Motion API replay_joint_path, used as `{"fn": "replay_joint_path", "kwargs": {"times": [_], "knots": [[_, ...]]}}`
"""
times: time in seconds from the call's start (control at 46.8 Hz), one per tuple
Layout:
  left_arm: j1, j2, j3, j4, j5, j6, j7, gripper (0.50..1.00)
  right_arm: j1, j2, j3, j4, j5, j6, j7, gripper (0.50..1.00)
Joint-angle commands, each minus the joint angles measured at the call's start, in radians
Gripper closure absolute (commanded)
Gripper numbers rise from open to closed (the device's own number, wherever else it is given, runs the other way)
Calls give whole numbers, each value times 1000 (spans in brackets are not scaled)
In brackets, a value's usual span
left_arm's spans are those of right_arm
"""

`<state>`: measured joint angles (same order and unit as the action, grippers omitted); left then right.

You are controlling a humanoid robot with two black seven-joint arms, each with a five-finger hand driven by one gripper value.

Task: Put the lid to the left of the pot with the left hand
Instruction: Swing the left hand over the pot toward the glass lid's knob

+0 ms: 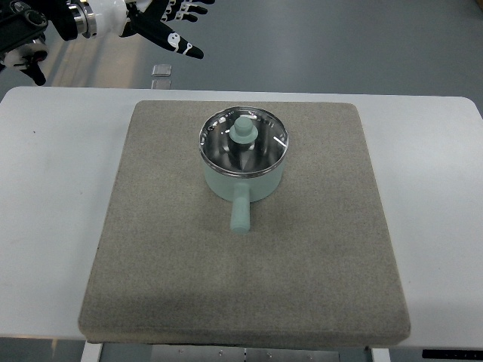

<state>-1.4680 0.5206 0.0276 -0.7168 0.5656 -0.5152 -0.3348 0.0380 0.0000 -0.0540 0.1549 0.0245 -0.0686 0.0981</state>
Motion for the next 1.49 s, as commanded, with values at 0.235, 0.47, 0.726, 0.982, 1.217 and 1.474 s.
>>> {"fn": "replay_joint_path", "kwargs": {"times": [0.235,0.47,0.726,0.982,1.217,1.474], "knots": [[-118,19,-11,-29,347,-96,-27,506,0,0,0,0,0,0,0,579],[-167,18,-3,-115,396,-96,-29,504,0,0,0,0,0,0,0,579],[-149,-4,-9,-133,565,-96,-56,504,0,0,0,0,0,0,0,579],[-127,-39,-3,-135,580,-96,-66,504,0,0,0,0,0,0,0,579],[-126,-105,-11,-138,761,-96,-128,504,0,0,0,0,0,0,0,579],[-132,-174,-5,-139,856,-96,-171,504,0,0,0,0,0,0,0,579]]}}
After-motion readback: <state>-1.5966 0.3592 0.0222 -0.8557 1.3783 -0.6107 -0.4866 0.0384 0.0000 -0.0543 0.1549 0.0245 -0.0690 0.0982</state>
